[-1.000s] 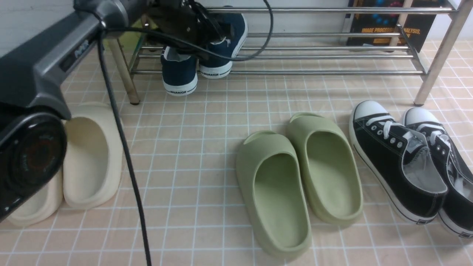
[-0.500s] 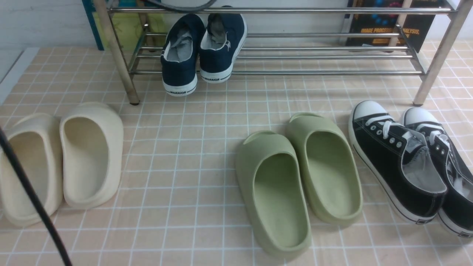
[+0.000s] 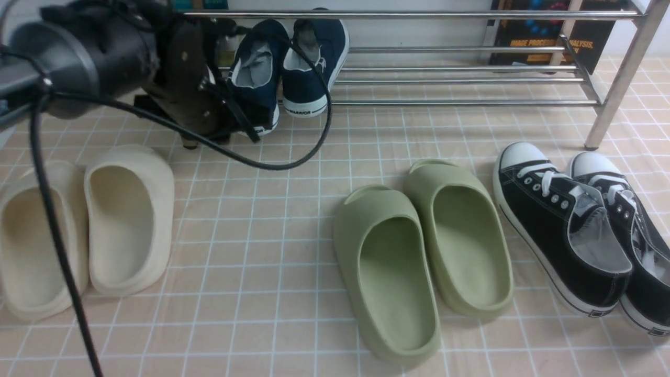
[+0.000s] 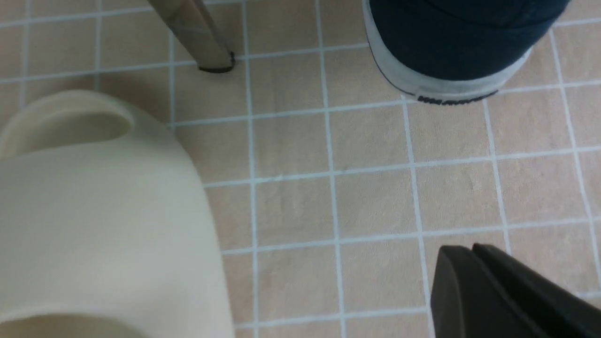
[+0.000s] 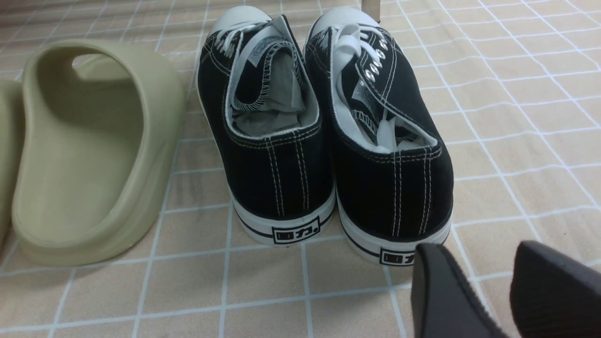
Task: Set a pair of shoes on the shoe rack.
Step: Use the left arm to put a shoe into the shoe rack
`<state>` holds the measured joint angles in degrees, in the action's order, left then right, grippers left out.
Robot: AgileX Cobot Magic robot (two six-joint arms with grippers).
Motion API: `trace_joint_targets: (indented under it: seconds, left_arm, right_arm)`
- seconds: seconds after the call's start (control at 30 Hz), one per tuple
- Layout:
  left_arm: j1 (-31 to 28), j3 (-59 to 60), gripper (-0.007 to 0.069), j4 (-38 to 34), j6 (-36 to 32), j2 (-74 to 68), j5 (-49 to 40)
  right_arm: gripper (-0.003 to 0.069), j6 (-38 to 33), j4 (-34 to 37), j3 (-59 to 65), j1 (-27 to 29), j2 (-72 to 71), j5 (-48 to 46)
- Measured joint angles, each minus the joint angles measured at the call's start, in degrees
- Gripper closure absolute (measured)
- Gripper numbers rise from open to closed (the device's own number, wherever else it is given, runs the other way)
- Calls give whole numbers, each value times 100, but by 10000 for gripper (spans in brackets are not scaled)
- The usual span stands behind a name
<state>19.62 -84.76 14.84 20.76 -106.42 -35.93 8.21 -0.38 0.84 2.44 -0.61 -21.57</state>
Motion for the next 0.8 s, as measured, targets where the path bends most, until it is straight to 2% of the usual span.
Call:
trace_joint_targets:
  seconds: [0.23, 0.37, 0.5, 0.8]
  left_arm:
    - [-61, -864, 583, 0, 269, -1009, 554]
    - [-221, -1826, 583, -232, 386, -1536, -113]
    - [-380, -2679, 583, -301, 296, -1892, -299]
    - [-430, -3155, 580, -693, -199, -1937, -630]
  right_arm:
    - [420, 0, 0, 0, 0, 0, 0]
    - [420, 0, 0, 0, 0, 0, 0]
    - [420, 0, 0, 0, 0, 0, 0]
    - [420, 0, 0, 0, 0, 0, 0]
